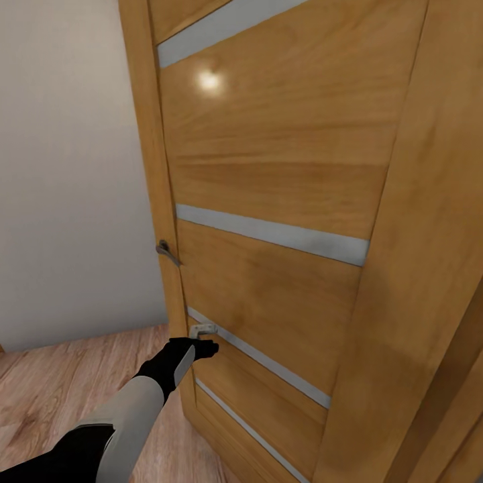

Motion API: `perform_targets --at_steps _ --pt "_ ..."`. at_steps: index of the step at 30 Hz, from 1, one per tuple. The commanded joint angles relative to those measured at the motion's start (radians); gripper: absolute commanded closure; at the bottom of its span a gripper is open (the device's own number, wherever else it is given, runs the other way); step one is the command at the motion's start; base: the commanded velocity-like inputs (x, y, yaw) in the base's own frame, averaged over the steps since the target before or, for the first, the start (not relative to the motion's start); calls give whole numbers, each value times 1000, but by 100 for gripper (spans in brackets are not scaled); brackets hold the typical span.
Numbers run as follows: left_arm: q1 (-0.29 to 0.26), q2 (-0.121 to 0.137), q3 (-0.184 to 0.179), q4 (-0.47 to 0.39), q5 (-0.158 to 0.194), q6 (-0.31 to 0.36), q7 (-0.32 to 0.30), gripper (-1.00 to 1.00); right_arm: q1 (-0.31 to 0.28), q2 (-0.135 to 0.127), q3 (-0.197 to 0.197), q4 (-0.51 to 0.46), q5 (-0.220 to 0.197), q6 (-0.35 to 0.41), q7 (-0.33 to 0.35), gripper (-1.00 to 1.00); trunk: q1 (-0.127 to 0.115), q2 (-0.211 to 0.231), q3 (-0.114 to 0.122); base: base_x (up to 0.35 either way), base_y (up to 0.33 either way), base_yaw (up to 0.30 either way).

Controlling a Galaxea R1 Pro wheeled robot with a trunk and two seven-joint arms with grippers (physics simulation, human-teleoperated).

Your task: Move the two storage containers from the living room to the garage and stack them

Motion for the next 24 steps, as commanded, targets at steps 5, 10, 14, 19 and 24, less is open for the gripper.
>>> perform_targets --at_steps 5,10,14,19,24 --pt "-1 -1 10 -4 -3 5 0 -100 -1 0 1 1 8 -3 -9 -100 0 0 -1 3 2 0" --pt "-1 -1 10 -4 -3 5 0 -100 -1 0 2 1 8 -3 -12 -100 0 0 -1 0 0 0" --pt "-1 -1 10 -4 -3 5 0 -100 -1 0 3 1 8 -3 -11 -100 0 0 -1 0 0 0" --pt "-1 -1 9 -4 -5 5 0 -100 -1 0 3 1 8 -3 -10 -100 0 0 -1 91 40 0" --pt "-1 -1 9 -4 -4 5 0 -100 -1 0 3 1 8 -3 -10 -100 0 0 -1 115 55 0"
